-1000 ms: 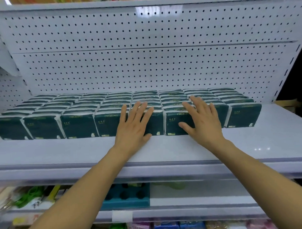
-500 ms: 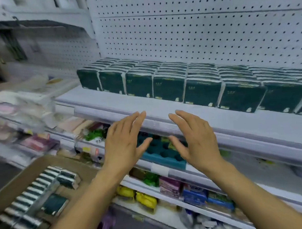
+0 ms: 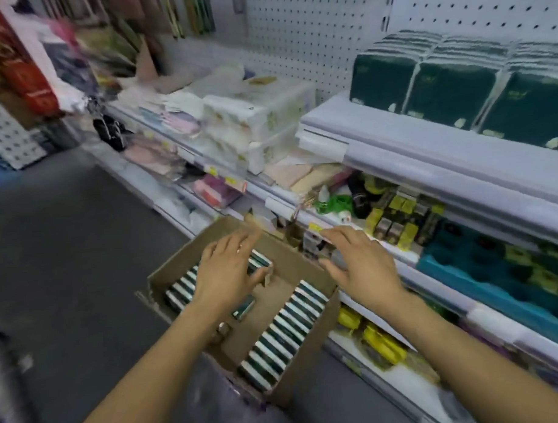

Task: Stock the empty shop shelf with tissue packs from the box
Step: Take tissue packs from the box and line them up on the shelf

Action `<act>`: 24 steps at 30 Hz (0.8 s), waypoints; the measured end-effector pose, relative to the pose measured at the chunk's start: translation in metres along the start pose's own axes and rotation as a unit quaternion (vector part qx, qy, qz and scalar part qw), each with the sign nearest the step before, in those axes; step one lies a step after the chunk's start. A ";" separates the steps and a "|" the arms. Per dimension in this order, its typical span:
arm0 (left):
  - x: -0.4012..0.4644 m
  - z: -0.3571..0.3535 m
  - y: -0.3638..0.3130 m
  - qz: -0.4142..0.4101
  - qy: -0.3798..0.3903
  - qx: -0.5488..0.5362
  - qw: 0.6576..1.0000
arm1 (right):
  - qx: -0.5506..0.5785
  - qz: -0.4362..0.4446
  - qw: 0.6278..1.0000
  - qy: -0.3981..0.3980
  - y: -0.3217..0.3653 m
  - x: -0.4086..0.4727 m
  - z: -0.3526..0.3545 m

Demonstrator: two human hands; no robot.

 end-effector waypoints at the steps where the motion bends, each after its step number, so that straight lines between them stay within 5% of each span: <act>1: -0.002 -0.011 0.024 0.012 0.020 -0.007 1.000 | 0.004 -0.007 1.000 0.019 0.008 0.009 -0.020; 8: -0.010 -0.096 0.141 0.063 0.184 -0.030 0.980 | 0.050 -0.067 0.979 0.184 0.049 0.037 -0.147; 18: -0.019 -0.238 0.196 0.097 0.333 -0.091 0.934 | 0.105 -0.099 0.934 0.326 0.058 0.053 -0.306; 24: -0.018 -0.314 0.214 0.011 0.425 -0.057 0.903 | 0.118 -0.108 0.913 0.374 0.057 0.066 -0.408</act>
Point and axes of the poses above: each hand's wrist, its own x-axis towards the middle knuckle, its own z-axis out of the back of the hand, y = z × x, the point moved 5 cm from there along x, towards the middle knuckle, and after that the axes turned 3 degrees about -z, right-handed, at the moved point
